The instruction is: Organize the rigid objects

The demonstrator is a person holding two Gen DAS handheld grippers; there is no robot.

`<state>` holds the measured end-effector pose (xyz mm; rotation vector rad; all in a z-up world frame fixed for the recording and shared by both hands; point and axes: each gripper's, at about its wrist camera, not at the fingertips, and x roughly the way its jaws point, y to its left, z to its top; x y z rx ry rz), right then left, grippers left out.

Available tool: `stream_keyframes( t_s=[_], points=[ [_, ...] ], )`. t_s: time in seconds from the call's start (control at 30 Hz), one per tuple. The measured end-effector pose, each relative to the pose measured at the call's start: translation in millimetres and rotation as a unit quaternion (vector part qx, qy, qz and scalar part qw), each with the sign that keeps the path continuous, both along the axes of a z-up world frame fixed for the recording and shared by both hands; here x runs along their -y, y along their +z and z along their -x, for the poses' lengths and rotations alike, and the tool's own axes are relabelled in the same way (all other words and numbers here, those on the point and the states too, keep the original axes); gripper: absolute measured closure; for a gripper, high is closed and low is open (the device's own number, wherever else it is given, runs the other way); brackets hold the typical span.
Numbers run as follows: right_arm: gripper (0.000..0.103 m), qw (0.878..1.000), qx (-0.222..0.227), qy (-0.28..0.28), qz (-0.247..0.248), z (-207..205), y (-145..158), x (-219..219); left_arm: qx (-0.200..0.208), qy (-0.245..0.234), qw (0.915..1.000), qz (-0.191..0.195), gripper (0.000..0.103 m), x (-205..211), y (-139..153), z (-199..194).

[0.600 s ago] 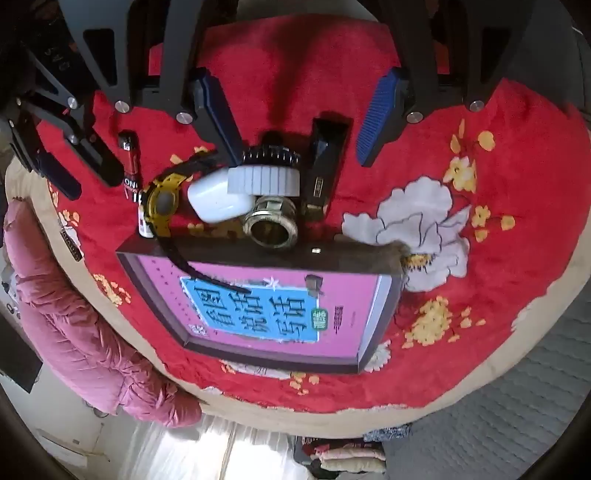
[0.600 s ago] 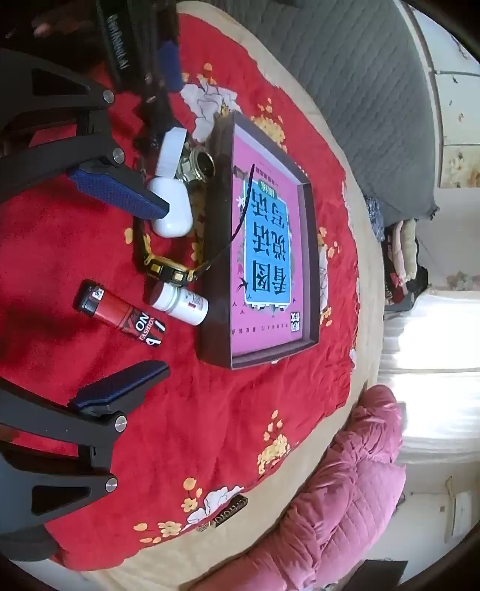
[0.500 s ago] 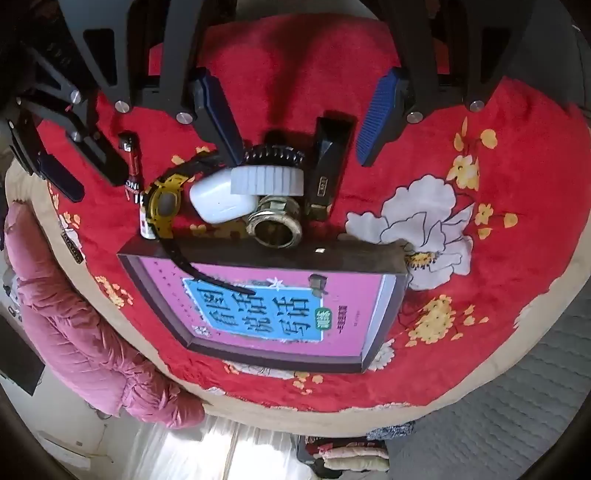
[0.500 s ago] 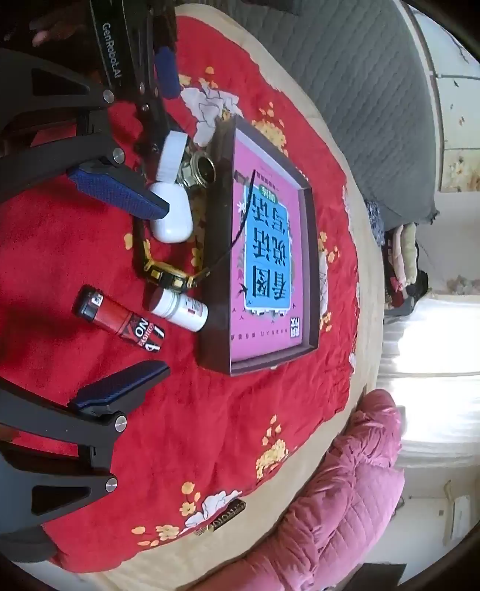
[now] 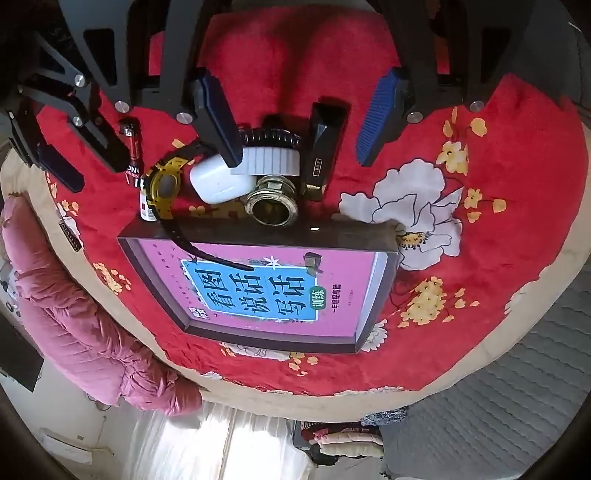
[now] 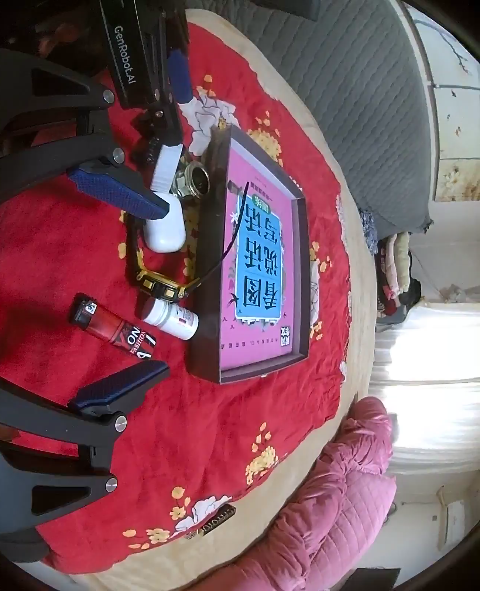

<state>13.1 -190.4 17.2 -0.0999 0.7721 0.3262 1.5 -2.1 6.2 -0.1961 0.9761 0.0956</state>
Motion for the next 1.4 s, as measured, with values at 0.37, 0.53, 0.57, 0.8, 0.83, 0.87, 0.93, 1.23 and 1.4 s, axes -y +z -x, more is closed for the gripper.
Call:
stream_keyframes(
  t_s=[0.37,0.53,0.57,0.8,0.83,0.87,0.93,1.23,1.4],
  points=[
    [0.023,1.0,-0.001,-0.005,0.0,-0.4,-1.3,3.2,0.0,-0.007,1.0,-0.004,0.04,2.4,-0.9,1.5],
    [0.023,1.0,-0.002,-0.007,-0.003,-0.9,-1.3,4.6,0.0,-0.007,0.9999,-0.008,0.04,3.9,-0.9,1.7],
    [0.023,1.0,-0.002,-0.007,-0.003,-1.3,-1.1,5.0,-0.001,-0.007,0.9999,-0.008,0.04,4.0,-1.0,1.6],
    [0.023,1.0,-0.001,-0.007,-0.004,-1.1,-0.6,5.7,0.0,-0.006,0.9999,-0.01,0.04,4.3,-0.7,2.4],
    [0.023,1.0,-0.001,-0.007,-0.004,-1.1,-0.5,5.8,0.001,-0.006,0.9999,-0.01,0.04,4.0,-0.5,2.7],
    [0.023,1.0,-0.001,-0.007,-0.005,-1.0,-0.4,5.8,0.001,-0.006,0.9999,-0.01,0.04,3.9,-0.4,2.6],
    [0.023,1.0,0.0,-0.007,-0.004,-0.9,-0.1,5.7,0.0,-0.005,0.9999,-0.01,0.04,3.7,0.3,2.4],
    [0.023,1.0,0.001,-0.007,-0.004,-0.7,0.6,6.2,0.002,-0.002,0.9999,-0.011,0.04,1.6,2.9,1.8],
    [0.023,1.0,0.001,-0.007,-0.004,-0.9,1.1,6.1,0.001,-0.003,0.9999,-0.012,0.04,2.1,2.3,2.2]
  ],
)
